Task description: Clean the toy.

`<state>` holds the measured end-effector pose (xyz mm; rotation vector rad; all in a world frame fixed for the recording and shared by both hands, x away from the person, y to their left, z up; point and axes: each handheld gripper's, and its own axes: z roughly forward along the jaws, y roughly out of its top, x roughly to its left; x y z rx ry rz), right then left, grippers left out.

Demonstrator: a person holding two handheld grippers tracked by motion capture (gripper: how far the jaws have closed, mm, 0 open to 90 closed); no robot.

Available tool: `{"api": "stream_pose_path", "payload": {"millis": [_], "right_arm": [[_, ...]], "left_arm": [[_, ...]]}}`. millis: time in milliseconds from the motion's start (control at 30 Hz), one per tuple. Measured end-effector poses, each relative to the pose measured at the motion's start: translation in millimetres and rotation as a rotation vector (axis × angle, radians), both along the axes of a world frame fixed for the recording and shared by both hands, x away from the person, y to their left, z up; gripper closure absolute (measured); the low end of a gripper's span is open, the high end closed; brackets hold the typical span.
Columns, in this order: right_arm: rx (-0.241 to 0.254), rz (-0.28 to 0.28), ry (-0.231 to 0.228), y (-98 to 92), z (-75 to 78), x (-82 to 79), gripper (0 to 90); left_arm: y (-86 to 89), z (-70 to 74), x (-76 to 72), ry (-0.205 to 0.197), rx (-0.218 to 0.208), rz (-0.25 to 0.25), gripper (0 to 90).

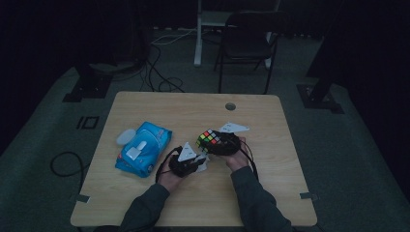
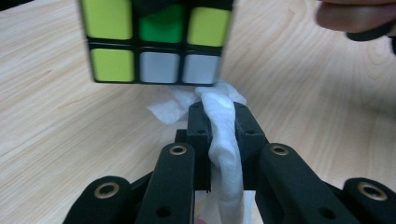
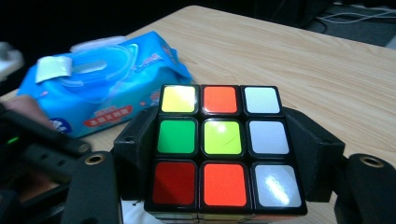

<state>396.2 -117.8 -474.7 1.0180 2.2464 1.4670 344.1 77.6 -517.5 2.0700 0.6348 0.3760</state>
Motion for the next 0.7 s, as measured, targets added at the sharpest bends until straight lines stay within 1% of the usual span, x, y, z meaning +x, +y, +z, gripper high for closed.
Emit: {"api": "stream_pose_path", "payload": {"millis": [100, 167, 333, 433, 700], "right_arm": [[-0.010, -0.014, 0.003, 0.4, -1.6, 0.1, 34.4], [-0.013, -0.015, 0.006, 1.0, -2.9, 0.2, 34.4], [-0.009, -0.022, 0.012, 3.5, -3.5, 0.2, 34.4], [-0.008, -0.020, 0.009, 4.6, -3.6, 0.1, 34.4], [-0.005, -0.022, 0.024, 8.5, -6.5, -1.0, 34.4]], "left_arm": [[-4.2, 2.2, -3.3, -0.007, -0.008, -0.017, 81.8], [-5.7, 4.5, -4.2, -0.011, -0.016, -0.020, 81.8], [-6.3, 8.5, -3.2, -0.020, -0.030, -0.009, 81.8], [-7.6, 10.3, -2.7, -0.026, -0.033, -0.008, 81.8], [-12.9, 14.2, -1.8, -0.048, -0.040, 0.001, 81.8]]}}
